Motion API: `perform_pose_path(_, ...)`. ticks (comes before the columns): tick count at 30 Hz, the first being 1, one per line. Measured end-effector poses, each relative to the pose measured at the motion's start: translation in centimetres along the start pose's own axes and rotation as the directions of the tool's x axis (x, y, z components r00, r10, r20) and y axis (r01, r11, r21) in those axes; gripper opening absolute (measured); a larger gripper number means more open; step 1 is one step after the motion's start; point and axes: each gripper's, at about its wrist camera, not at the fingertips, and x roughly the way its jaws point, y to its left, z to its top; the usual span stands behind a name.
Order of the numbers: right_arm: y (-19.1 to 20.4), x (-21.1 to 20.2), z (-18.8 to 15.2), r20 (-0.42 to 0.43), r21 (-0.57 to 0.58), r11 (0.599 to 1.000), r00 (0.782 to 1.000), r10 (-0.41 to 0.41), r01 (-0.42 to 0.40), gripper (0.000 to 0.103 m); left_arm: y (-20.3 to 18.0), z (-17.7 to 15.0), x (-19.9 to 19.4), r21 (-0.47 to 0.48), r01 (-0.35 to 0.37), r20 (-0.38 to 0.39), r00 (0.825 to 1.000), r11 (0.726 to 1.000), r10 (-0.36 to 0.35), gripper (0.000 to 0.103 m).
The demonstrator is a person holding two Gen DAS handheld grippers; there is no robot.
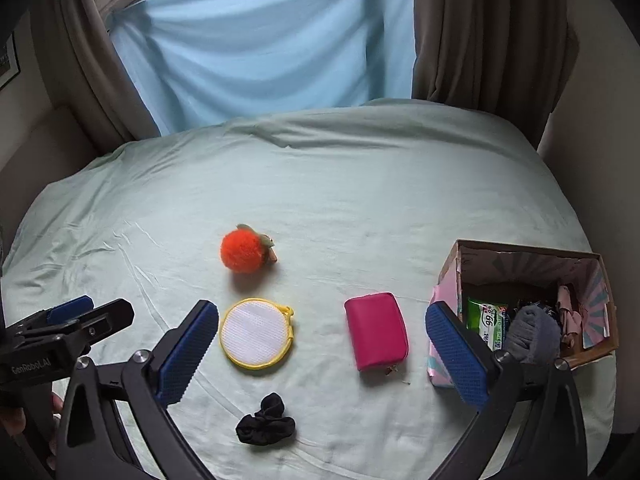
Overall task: Organize soft objects
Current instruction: 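Move both tools back toward the remaining items on the bed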
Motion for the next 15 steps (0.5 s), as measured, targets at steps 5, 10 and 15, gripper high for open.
perform_pose_path(5,-1.7,5.9,-0.3,-0.093,-0.037,0.999,0.996,0.019,-0.022,0.103,-0.6,-1.2,5.3,-0.074,-0.054,-0.025,0.998,0.996,0.052,0.103)
perform_pose_path(10,-3.0,11.1,-0.7,-0.187,-0.07,0.996,0.982,0.035,-0.049,0.1,-0.9,-2.3,9.2,-0.15,-0.103,-0.04,0.994,0.983,0.099,0.103)
perform_pose_path(15,-3.6,14.7,-1.5,-0.242,-0.127,0.99,0.97,0.035,-0.067,0.099,-1.5,-2.7,12.5,-0.155,-0.144,-0.06,0.989,0.977,0.136,0.103)
